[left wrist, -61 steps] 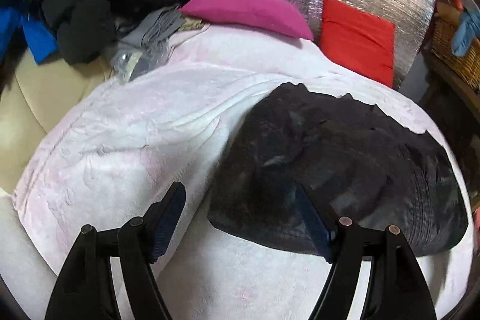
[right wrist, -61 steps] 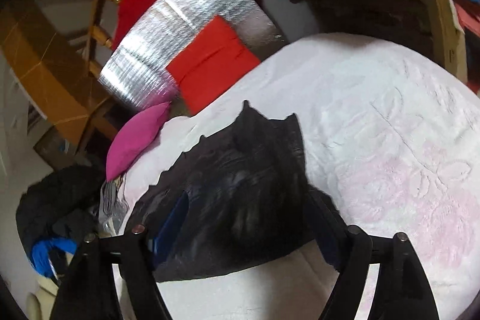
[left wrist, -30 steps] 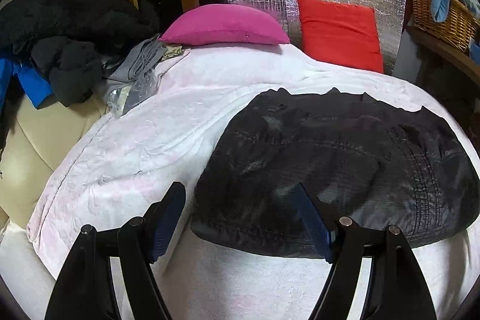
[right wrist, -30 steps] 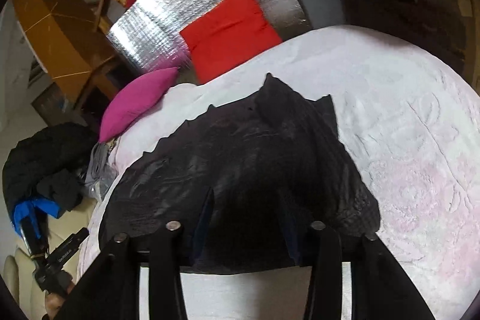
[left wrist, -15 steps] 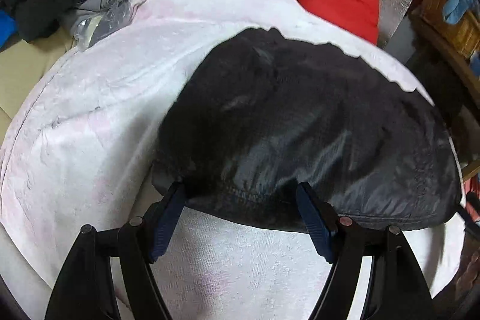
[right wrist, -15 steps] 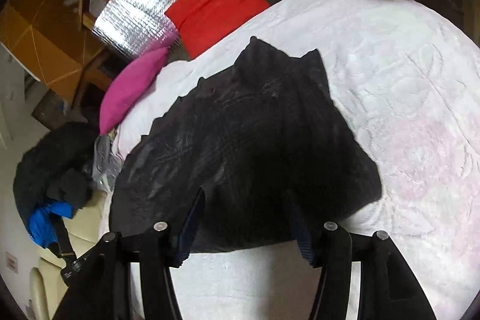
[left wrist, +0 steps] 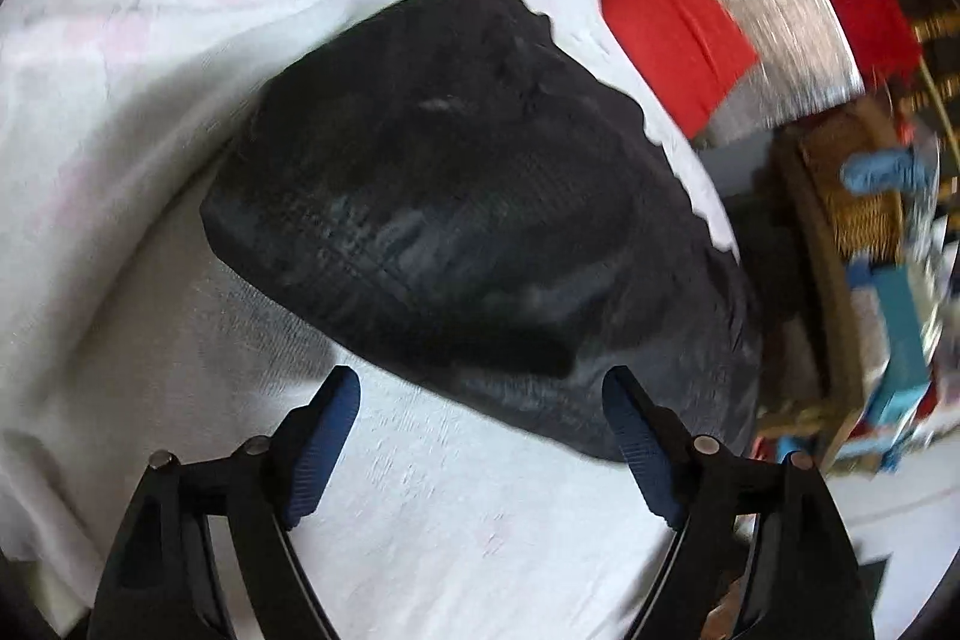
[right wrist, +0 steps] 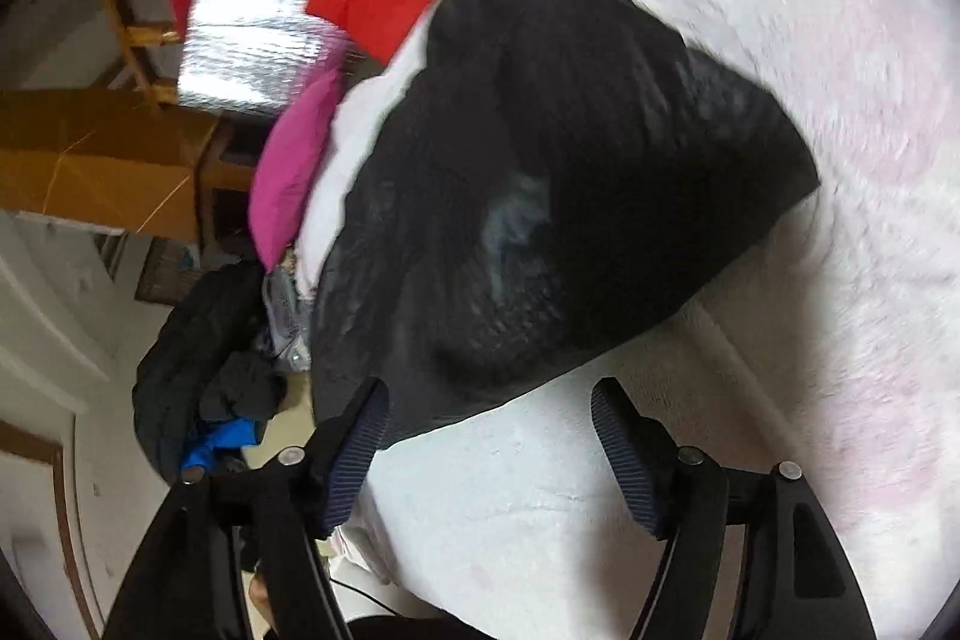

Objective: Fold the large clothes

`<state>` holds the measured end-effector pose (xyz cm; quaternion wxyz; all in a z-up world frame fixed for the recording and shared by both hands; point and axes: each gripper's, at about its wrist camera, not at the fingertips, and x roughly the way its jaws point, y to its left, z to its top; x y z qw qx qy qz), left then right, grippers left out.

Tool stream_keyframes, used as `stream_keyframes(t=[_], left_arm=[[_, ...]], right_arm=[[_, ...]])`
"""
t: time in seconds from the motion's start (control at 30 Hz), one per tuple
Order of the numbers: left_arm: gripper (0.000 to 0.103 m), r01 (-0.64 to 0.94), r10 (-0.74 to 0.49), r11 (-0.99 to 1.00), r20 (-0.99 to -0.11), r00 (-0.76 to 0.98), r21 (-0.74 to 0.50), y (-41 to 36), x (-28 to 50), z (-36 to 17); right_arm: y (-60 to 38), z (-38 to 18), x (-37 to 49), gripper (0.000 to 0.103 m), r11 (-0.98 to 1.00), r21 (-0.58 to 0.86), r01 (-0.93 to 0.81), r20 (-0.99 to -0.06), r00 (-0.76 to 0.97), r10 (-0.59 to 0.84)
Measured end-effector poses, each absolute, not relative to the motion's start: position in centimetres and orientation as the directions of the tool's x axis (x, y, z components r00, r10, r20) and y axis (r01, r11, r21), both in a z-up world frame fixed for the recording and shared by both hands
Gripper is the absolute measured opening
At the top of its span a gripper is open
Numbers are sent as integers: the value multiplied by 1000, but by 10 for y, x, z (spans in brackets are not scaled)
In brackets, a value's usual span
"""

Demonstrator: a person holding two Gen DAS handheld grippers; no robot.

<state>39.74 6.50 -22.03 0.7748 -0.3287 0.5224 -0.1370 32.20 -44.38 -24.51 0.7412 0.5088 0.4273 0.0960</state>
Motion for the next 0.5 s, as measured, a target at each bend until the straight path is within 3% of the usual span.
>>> stream_keyframes(t=[0.5], left_arm=[[83, -264, -611, 491, -544, 576, -830, 82, 421, -257]], right_arm=[[-439, -262, 357, 75, 317, 882, 348, -457, 793, 403]])
